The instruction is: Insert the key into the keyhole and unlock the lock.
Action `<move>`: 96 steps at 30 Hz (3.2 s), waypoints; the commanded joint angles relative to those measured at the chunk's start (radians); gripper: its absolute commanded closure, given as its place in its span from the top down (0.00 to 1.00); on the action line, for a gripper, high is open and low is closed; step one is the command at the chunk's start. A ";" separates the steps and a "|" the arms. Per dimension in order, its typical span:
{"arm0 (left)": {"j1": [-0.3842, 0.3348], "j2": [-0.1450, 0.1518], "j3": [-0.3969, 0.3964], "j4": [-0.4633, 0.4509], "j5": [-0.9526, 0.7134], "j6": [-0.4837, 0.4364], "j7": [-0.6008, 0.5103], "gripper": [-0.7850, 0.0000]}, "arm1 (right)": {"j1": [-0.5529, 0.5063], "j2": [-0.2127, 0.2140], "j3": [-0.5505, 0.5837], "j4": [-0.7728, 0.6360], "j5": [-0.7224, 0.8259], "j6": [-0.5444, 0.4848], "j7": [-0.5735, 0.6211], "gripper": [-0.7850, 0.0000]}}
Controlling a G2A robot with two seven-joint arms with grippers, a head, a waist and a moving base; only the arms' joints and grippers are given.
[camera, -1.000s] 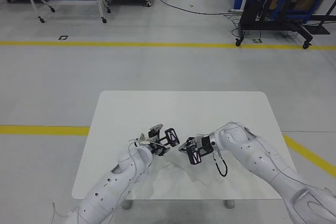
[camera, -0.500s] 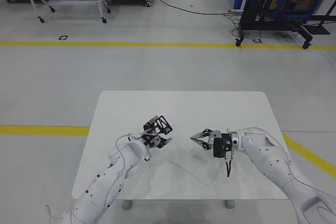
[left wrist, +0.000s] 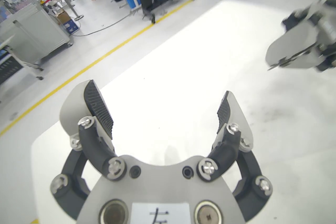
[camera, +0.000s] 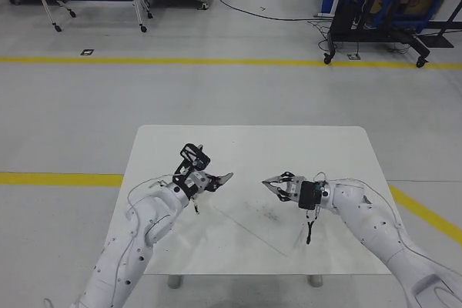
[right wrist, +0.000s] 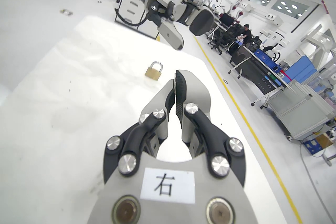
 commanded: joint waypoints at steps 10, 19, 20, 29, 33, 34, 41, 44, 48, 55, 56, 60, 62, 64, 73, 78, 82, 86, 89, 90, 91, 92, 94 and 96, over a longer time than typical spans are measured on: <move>-0.034 0.009 -0.081 0.093 -0.384 -0.140 -0.169 1.00 | -0.011 -0.009 -0.007 -0.030 0.128 -0.045 0.008 0.00; -0.068 0.009 -0.044 0.234 -1.139 -0.423 -0.340 1.00 | -0.033 -0.033 -0.045 -0.097 0.404 -0.162 0.125 0.00; -0.094 0.012 -0.033 0.268 -1.300 -0.441 -0.410 1.00 | -0.030 -0.038 -0.058 -0.109 0.467 -0.186 0.148 0.00; -0.267 0.030 0.022 0.496 -1.976 -0.244 -0.969 1.00 | 0.031 -0.076 -0.088 -0.028 0.772 -0.321 0.284 0.00; -0.271 0.030 0.022 0.501 -1.977 -0.243 -0.970 1.00 | 0.031 -0.076 -0.088 -0.028 0.772 -0.321 0.284 0.00; -0.271 0.030 0.022 0.501 -1.977 -0.243 -0.970 1.00 | 0.031 -0.076 -0.088 -0.028 0.772 -0.321 0.284 0.00; -0.255 0.034 0.025 0.480 -1.768 -0.284 -0.864 1.00 | 0.019 -0.079 -0.089 -0.042 0.798 -0.323 0.317 0.00; -0.246 0.033 0.039 0.456 -1.597 -0.344 -0.787 1.00 | 0.007 -0.089 -0.109 -0.043 0.897 -0.365 0.395 0.00; -0.230 0.028 0.064 0.429 -1.435 -0.402 -0.706 0.83 | 0.013 -0.102 -0.171 -0.038 1.082 -0.365 0.526 0.00; -0.237 0.021 0.112 0.436 -1.390 -0.444 -0.681 0.67 | 0.051 -0.111 -0.247 -0.036 1.372 -0.365 0.763 0.00; -0.242 0.020 0.116 0.439 -1.391 -0.445 -0.681 0.56 | 0.057 -0.110 -0.254 -0.039 1.403 -0.365 0.792 0.00; -0.265 0.017 0.129 0.454 -1.383 -0.444 -0.670 0.45 | 0.072 -0.108 -0.268 -0.042 1.495 -0.365 0.878 0.00; -0.275 0.015 0.137 0.459 -1.372 -0.444 -0.656 0.42 | 0.076 -0.107 -0.272 -0.045 1.530 -0.365 0.913 0.00; -0.283 0.013 0.146 0.464 -1.366 -0.444 -0.646 0.40 | 0.080 -0.107 -0.273 -0.046 1.557 -0.365 0.940 0.00; -0.309 0.006 0.176 0.491 -1.359 -0.450 -0.621 0.26 | 0.085 -0.108 -0.258 -0.049 1.634 -0.365 1.013 0.00; -0.312 0.008 0.177 0.501 -1.355 -0.456 -0.613 0.00 | 0.087 -0.113 -0.251 -0.046 1.656 -0.365 1.043 0.00; -0.309 0.010 0.179 0.503 -1.355 -0.458 -0.610 0.00 | 0.088 -0.118 -0.243 -0.047 1.662 -0.365 1.063 0.00; -0.308 0.011 0.183 0.500 -1.355 -0.458 -0.609 0.00 | 0.087 -0.123 -0.237 -0.048 1.665 -0.365 1.080 0.00; -0.307 0.012 0.183 0.499 -1.354 -0.458 -0.604 0.00 | 0.085 -0.126 -0.231 -0.046 1.669 -0.365 1.091 0.00; -0.306 0.013 0.183 0.498 -1.353 -0.459 -0.601 0.00 | 0.083 -0.127 -0.228 -0.045 1.672 -0.365 1.094 0.00; -0.306 0.014 0.181 0.498 -1.350 -0.459 -0.596 0.00 | 0.082 -0.127 -0.225 -0.044 1.673 -0.365 1.097 0.00; -0.305 0.014 0.180 0.497 -1.347 -0.459 -0.592 0.00 | 0.081 -0.128 -0.222 -0.043 1.672 -0.365 1.098 0.00; -0.302 0.016 0.177 0.494 -1.342 -0.461 -0.585 0.00 | 0.078 -0.128 -0.214 -0.041 1.669 -0.365 1.101 0.26; -0.300 0.017 0.175 0.491 -1.336 -0.460 -0.581 0.00 | 0.075 -0.129 -0.207 -0.040 1.663 -0.365 1.102 0.44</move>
